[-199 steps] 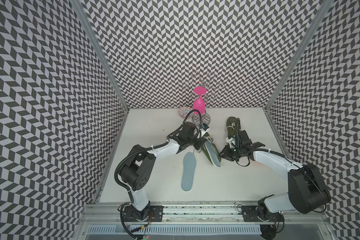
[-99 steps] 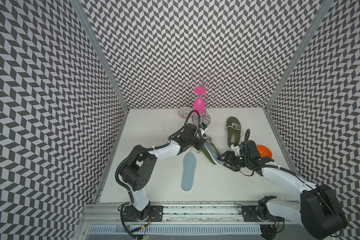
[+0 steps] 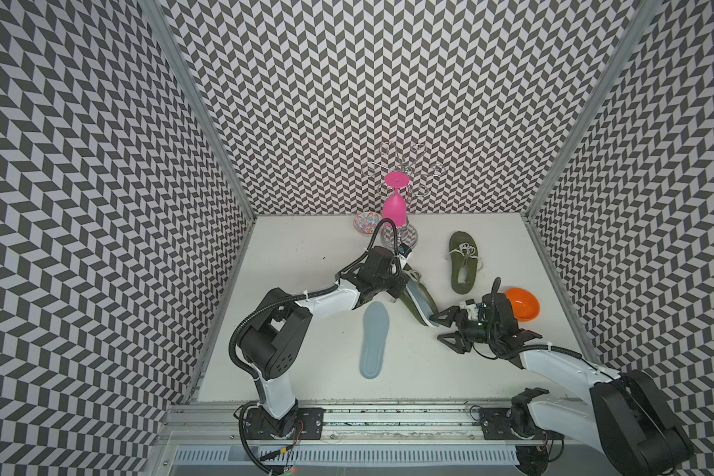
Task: Insert the insole into the shoe
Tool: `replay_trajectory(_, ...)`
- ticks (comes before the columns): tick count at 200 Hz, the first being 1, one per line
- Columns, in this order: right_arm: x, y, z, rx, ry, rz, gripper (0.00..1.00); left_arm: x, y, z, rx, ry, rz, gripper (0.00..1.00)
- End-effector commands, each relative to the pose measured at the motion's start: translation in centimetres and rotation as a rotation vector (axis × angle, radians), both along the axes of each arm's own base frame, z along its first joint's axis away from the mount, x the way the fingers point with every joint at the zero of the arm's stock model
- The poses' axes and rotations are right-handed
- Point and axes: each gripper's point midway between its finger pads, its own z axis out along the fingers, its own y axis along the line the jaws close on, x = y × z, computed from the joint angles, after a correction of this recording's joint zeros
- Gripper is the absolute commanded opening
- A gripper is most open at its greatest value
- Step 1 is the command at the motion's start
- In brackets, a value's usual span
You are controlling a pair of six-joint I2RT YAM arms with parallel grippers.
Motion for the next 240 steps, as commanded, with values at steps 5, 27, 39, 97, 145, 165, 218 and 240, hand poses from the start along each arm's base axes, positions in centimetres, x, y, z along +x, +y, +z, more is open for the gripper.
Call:
replay_trajectory(5,1.3,0.6,2.6,0.133,-0.005,-0.074,0.77,0.6,-0.6,2.9,-0.07,-0.067,0.022,0.0)
replay_trajectory(27,2.0,0.8,3.4,0.158,-0.002,-0.099,0.76,0.6,-0.7,3.0,-0.069,-0.068,0.022,0.0)
replay_trajectory(39,2.4,1.2,3.6,0.162,0.004,-0.093,0.75,0.7,-0.7,3.0,-0.071,-0.07,0.026,0.0)
replay_trajectory(97,3.3,2.9,3.2,0.171,0.046,-0.077,0.7,0.9,-0.8,3.3,-0.077,-0.077,0.03,0.0)
replay_trajectory(145,4.3,2.6,3.4,0.15,0.038,-0.12,0.42,0.9,-0.9,3.7,-0.085,-0.086,0.024,0.0)
replay_trajectory(165,4.6,2.5,3.2,0.104,0.018,-0.113,0.28,0.7,-0.9,4.0,-0.088,-0.091,0.015,0.0)
replay_trajectory(218,6.4,1.5,3.8,-0.168,-0.125,-0.026,0.11,0.9,-0.8,4.0,-0.084,-0.096,0.018,0.0)
replay_trajectory(240,6.5,0.7,3.9,-0.306,-0.184,0.03,0.08,1.4,-0.2,3.8,-0.081,-0.089,0.039,0.0)
